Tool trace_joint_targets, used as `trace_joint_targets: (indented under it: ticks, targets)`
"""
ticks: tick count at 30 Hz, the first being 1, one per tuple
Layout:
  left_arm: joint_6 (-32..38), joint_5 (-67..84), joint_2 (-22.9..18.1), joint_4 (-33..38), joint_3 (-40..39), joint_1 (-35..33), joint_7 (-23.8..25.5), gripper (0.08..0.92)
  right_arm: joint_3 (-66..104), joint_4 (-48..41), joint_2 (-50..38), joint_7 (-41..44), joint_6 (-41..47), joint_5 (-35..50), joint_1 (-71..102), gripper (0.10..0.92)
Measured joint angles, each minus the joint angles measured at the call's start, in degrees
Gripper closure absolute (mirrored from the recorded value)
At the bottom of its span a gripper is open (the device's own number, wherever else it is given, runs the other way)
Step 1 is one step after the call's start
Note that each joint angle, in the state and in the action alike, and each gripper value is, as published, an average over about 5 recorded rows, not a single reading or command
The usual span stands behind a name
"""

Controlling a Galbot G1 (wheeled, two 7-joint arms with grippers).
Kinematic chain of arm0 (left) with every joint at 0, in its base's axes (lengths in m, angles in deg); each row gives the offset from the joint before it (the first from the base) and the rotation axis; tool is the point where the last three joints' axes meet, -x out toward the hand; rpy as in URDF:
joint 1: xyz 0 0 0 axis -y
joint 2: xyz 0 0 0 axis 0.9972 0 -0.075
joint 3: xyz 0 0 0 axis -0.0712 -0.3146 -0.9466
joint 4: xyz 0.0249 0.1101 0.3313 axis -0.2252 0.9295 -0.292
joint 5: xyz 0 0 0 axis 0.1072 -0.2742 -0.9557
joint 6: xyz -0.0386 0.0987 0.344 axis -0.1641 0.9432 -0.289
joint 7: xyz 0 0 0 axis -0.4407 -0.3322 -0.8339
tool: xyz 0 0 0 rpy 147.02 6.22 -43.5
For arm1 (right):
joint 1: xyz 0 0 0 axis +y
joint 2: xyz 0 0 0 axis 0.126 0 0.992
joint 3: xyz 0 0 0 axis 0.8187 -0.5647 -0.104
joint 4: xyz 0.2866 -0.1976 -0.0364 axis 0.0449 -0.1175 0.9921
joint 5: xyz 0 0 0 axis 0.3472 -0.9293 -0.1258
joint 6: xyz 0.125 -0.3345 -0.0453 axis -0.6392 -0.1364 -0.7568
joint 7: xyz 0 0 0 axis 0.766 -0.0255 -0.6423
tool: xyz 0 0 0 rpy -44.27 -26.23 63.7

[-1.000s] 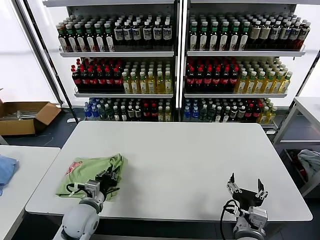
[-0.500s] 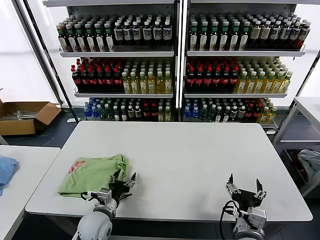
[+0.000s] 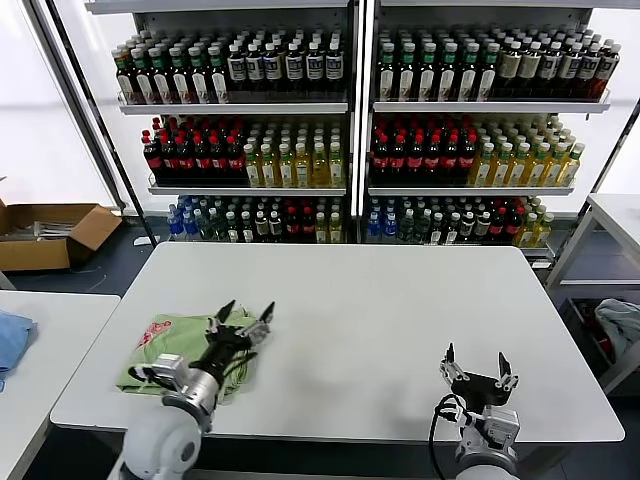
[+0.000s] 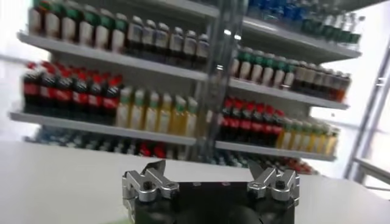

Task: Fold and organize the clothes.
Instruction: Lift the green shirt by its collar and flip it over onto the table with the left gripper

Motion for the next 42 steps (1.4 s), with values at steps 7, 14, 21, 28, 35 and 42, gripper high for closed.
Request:
trace_joint_targets:
  ticks: [7, 14, 21, 28, 35, 42]
  targets:
    - [-0.5, 0.9, 6.0, -5.9, 9.3, -1.2, 0.5, 0.177, -1.0, -1.1, 0.4, 0.2, 0.1, -0.1, -1.4, 0.203]
    - [0.1, 2.1, 8.8, -13.7, 14.4, -2.1, 1.3, 0.177, -1.2, -1.6, 0.8, 0.2, 0.2, -0.2, -1.8, 0.203]
    - [-0.2, 2.9, 9.7, -17.5, 15.5, -2.7, 2.6, 0.177, -1.2, -1.6, 1.4, 0.3, -0.1, -0.5, -1.4, 0.203]
    - [-0.4, 3.4, 9.7, -18.8, 15.0, -2.6, 4.0, 0.177, -1.2, -1.8, 1.6, 0.3, -0.4, -0.9, -0.9, 0.203]
    - [-0.3, 3.2, 9.3, -20.9, 14.0, -1.5, 4.9, 0.177, -0.9, -1.7, 1.6, 0.4, -0.6, -1.0, -0.4, 0.203]
    - [0.2, 3.4, 9.5, -23.6, 14.0, -0.6, 5.5, 0.177, -0.8, -1.7, 1.5, 0.5, -0.9, -1.0, -0.1, 0.203]
